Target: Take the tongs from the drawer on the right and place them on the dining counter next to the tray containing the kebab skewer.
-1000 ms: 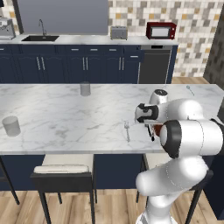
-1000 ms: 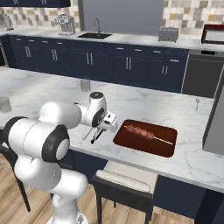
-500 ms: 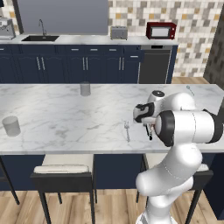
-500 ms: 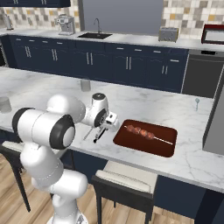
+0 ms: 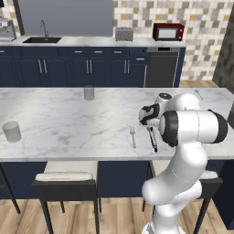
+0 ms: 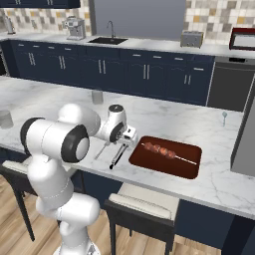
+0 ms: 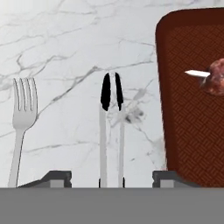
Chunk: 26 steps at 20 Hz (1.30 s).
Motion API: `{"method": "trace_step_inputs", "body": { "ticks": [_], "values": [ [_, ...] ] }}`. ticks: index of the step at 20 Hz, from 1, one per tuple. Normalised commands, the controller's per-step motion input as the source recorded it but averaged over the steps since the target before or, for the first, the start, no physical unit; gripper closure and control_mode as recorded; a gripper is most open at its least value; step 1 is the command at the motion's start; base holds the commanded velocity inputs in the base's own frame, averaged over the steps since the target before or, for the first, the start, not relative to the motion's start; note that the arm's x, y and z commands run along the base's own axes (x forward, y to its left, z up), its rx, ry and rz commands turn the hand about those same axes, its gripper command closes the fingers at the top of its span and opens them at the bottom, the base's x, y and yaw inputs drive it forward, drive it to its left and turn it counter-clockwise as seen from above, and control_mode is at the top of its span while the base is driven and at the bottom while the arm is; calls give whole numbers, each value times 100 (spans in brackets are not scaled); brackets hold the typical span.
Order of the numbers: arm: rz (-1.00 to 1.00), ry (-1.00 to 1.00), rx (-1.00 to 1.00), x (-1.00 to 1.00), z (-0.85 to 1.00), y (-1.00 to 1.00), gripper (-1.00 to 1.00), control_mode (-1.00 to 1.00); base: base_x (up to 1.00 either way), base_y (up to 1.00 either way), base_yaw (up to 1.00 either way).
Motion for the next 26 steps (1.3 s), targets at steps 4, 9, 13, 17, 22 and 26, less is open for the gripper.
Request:
{"method": "trace_step_inputs", "body": {
  "ticks": [4, 9, 13, 17, 22, 26],
  "values": [
    [0, -6, 4, -21, 25, 0, -100, -100, 0, 0, 0],
    [4, -29, 3, -100, 33, 0, -100, -100, 0, 0, 0],
    [0, -31, 0, -100, 52, 0, -100, -100, 0, 0, 0],
    [0, -21, -4, -100, 100, 6, -100, -100, 0, 0, 0],
    [3, -3, -5, -100, 100, 5, -100, -100, 0, 0, 0],
    [3, -15, 1, -100, 40, -4, -100, -100, 0, 0, 0]
  ]
}}
